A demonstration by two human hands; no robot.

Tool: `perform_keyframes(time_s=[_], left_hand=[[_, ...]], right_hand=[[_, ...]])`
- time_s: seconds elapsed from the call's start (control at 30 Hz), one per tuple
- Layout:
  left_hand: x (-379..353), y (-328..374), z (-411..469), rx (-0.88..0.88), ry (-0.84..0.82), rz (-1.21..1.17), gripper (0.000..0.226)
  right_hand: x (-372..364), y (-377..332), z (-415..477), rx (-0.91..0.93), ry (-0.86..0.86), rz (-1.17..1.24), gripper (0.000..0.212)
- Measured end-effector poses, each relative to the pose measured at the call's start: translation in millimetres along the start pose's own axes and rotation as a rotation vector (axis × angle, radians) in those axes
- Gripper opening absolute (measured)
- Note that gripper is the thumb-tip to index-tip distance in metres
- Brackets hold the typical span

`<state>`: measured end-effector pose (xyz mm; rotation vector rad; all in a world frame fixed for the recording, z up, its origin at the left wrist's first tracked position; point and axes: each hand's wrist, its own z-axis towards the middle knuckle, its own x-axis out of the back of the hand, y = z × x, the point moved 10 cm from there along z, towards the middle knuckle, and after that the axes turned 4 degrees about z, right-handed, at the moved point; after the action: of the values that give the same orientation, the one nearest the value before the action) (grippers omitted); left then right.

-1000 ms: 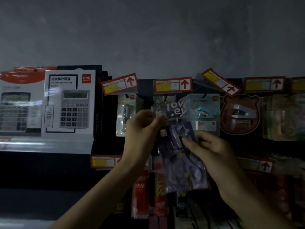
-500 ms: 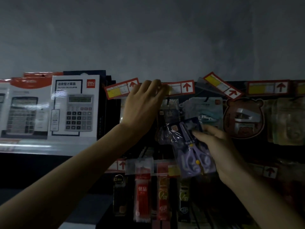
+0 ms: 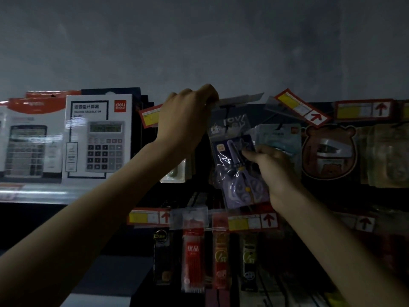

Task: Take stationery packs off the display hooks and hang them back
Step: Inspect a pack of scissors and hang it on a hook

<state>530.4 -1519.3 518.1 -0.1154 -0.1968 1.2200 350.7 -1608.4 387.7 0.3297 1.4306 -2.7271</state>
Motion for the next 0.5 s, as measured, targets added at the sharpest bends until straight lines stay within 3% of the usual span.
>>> perform_keyframes(time_s=[0.5], left_hand=[[4.1, 7.9, -16.1, -0.018, -0.019, -0.046, 0.018]], right_hand=[[-11.0, 11.8, 12.6, -0.064, -0.036, -0.021, 0.024]])
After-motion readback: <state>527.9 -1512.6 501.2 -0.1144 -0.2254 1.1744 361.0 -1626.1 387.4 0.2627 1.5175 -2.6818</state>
